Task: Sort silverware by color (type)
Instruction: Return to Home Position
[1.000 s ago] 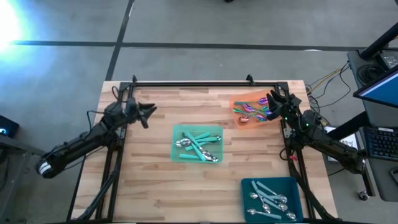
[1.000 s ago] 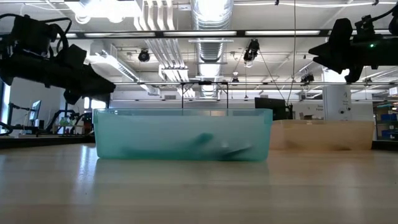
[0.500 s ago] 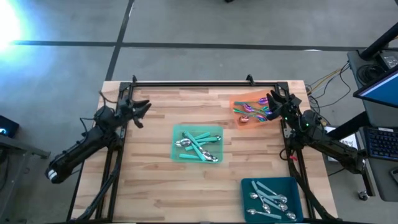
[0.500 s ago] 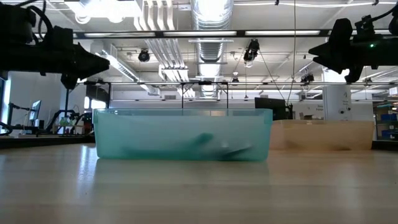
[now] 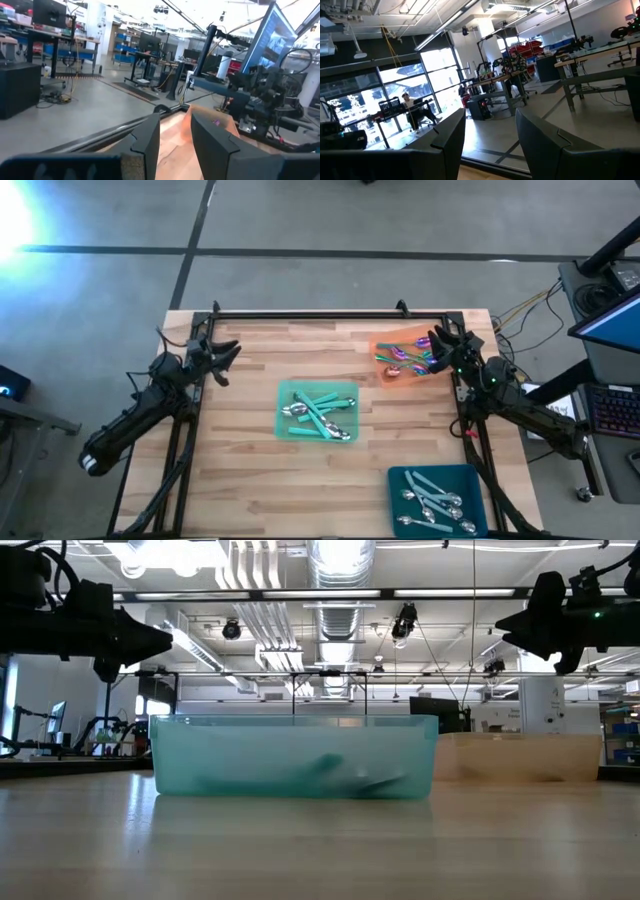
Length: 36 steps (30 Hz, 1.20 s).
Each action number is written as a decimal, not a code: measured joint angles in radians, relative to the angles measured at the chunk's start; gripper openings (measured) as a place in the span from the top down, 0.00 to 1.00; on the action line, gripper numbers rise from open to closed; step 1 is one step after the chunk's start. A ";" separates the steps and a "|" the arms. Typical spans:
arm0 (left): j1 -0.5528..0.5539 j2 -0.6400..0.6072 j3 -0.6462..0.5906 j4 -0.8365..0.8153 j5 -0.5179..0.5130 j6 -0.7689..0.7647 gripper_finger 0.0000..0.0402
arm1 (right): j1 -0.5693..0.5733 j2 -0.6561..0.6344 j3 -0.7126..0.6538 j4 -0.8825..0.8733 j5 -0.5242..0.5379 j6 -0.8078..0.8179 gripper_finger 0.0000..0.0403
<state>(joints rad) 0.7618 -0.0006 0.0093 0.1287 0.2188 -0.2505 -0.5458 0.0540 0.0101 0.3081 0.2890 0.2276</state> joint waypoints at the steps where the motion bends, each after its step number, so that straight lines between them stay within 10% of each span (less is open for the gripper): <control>1: -0.002 0.000 0.000 0.000 0.000 -0.006 0.76 | 0.000 0.000 0.000 0.000 0.000 0.000 0.59; 36: -0.002 0.005 0.014 -0.019 -0.070 -0.032 0.76 | 0.000 0.001 0.000 0.001 0.000 0.000 0.59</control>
<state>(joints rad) 0.7597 0.0049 0.0235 0.1093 0.1486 -0.2825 -0.5459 0.0551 0.0101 0.3096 0.2890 0.2276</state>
